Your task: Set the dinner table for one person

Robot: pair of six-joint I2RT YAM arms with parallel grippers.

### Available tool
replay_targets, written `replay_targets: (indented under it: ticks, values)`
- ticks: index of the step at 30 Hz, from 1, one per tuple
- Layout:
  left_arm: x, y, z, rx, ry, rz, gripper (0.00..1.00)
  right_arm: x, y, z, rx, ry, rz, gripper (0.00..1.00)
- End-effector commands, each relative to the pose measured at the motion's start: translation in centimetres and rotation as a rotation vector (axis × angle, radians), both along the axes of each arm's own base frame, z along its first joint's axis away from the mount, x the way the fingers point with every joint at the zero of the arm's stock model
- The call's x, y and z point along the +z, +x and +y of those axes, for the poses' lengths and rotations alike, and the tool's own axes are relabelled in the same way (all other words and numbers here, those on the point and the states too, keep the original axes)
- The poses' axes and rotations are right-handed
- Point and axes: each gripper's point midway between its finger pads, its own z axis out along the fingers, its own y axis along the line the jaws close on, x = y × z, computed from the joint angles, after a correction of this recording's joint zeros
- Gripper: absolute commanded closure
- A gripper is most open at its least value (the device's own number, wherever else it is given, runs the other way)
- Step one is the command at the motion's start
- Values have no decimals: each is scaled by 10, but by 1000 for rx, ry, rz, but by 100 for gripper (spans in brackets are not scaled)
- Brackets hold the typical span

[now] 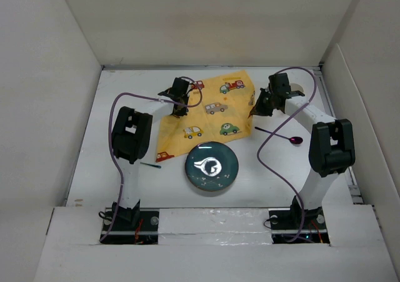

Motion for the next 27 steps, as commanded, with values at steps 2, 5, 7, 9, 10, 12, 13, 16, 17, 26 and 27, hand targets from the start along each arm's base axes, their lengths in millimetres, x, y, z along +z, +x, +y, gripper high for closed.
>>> replay_targets:
  ticks: [2, 5, 7, 9, 10, 12, 13, 16, 17, 26, 27]
  values:
    - [-19, -16, 10, 20, 64, 83, 100, 46, 11, 1, 2, 27, -111, 100]
    - [-8, -10, 22, 61, 42, 64, 100, 48, 12, -3, -8, 29, -115, 100]
    - [4, -5, 24, 74, -10, 38, 100, 48, 12, -3, -6, 28, -116, 100]
    - [27, 7, 39, 116, -42, -10, 100, 47, 12, -2, -7, 30, -114, 100]
    - [40, 12, 44, 129, -59, -36, 100, 45, 12, -2, -7, 34, -111, 100]
    - [55, 24, 65, 191, -95, -69, 100, 43, 12, -1, -5, 37, -105, 100]
    - [62, 30, 72, 208, -109, -88, 100, 43, 12, -1, -8, 38, -104, 100]
    - [73, 47, 97, 277, -142, -114, 100, 37, 11, -3, -13, 30, -93, 100]
    - [71, 49, 100, 282, -161, -98, 100, 36, 10, -3, -14, 29, -90, 100]
    - [64, 89, 138, 365, -275, -88, 100, 19, -6, -16, -56, -29, -46, 100]
    - [71, 98, 137, 361, -288, -108, 100, 14, -10, -17, -58, -31, -33, 100]
